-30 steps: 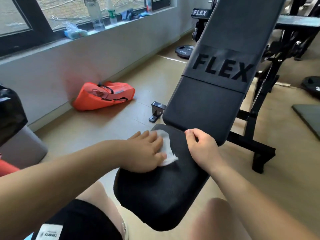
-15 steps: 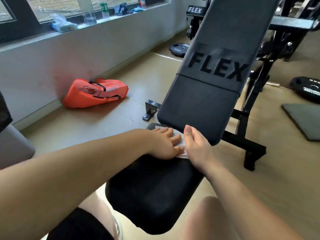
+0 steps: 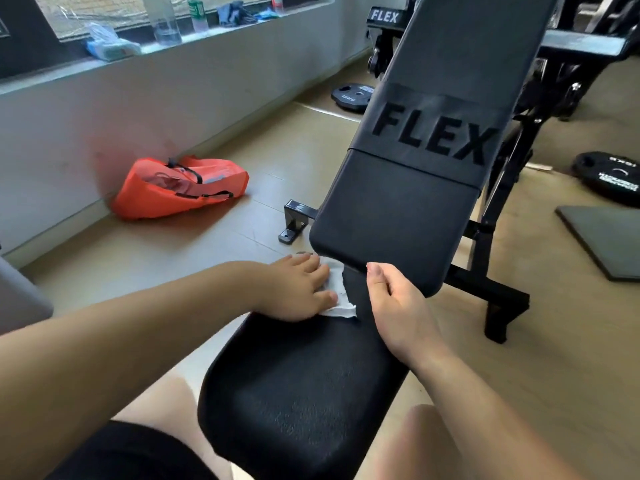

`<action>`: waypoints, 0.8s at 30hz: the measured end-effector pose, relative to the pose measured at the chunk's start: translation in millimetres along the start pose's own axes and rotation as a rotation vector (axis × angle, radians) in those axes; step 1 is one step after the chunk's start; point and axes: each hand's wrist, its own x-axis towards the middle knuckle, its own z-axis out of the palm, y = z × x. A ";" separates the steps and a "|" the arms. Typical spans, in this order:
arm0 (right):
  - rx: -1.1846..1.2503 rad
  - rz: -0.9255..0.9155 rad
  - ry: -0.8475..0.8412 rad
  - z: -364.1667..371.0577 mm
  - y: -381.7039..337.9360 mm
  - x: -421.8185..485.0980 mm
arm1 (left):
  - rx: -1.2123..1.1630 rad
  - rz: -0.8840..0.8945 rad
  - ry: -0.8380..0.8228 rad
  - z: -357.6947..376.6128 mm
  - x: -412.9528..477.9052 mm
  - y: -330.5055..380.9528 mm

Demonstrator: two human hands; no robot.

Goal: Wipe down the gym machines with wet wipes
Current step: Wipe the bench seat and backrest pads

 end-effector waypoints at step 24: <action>-0.091 0.557 -0.322 -120.3 -181.2 -19.3 | -0.618 0.113 -0.246 -72.1 -149.4 49.6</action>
